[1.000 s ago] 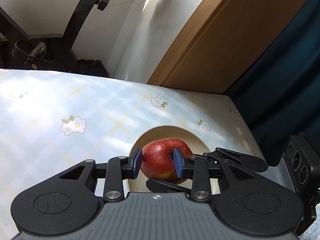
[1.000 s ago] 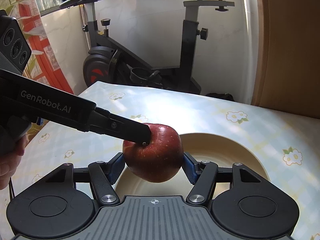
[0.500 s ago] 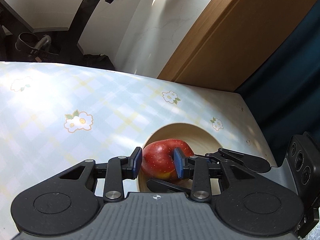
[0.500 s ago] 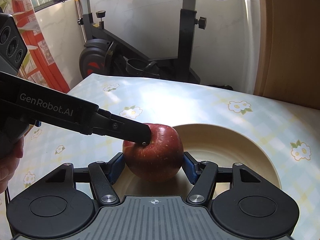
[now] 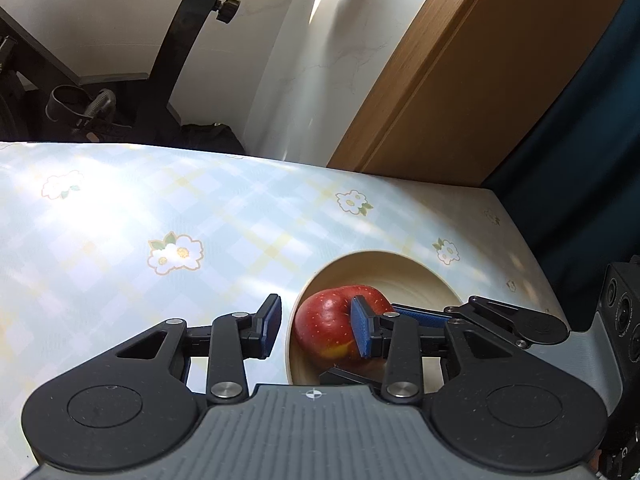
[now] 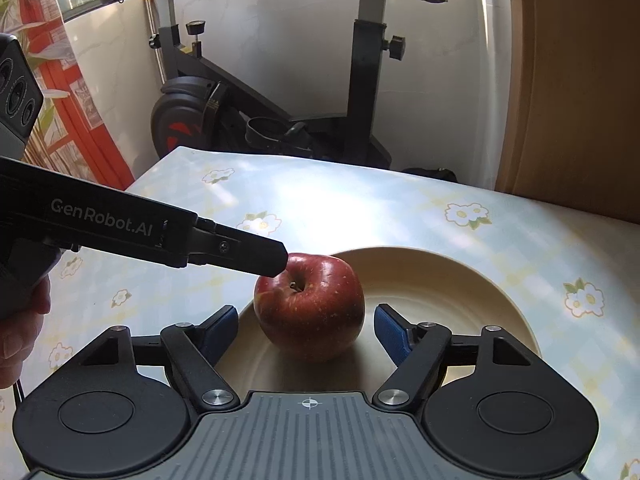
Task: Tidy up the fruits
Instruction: 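Lower the red apple onto the cream plate and open the right tool, then move the right tool to the green fruit while the left tool approaches the yellow grapefruit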
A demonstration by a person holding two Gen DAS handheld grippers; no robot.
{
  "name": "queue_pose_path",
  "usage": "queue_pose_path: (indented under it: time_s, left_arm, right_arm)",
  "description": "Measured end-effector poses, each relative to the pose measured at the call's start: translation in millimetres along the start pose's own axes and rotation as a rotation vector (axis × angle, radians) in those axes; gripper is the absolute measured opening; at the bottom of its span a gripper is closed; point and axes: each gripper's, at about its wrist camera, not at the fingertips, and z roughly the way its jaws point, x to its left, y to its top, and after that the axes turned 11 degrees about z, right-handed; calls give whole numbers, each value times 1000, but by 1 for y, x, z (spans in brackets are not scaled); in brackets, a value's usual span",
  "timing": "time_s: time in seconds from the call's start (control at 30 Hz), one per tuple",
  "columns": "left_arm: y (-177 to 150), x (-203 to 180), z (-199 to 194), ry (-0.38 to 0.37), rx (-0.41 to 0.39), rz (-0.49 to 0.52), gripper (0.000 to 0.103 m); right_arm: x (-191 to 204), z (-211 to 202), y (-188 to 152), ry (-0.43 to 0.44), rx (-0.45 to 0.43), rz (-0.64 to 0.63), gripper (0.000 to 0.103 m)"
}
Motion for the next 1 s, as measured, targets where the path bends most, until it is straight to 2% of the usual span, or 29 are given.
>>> queue_pose_path:
  time_s: [0.2, 0.33, 0.5, 0.83, 1.0]
  left_arm:
    - [-6, -7, -43, 94, -57, 32, 40]
    - [-21, -11, -74, 138, -88, 32, 40]
    - [-48, -25, -103, 186, -111, 85, 40]
    - [-88, -48, -128, 238, -146, 70, 46]
    - [-106, -55, -135, 252, -142, 19, 47]
  right_arm:
    - [-8, -39, -7, 8, -55, 13, 66]
    - [-16, -66, -18, 17, -97, 28, 66]
    - [-28, -96, -36, 1, -144, 80, 64]
    - [-39, -122, -71, -37, -154, 162, 62]
    - [-48, -129, -82, -81, -155, 178, 59]
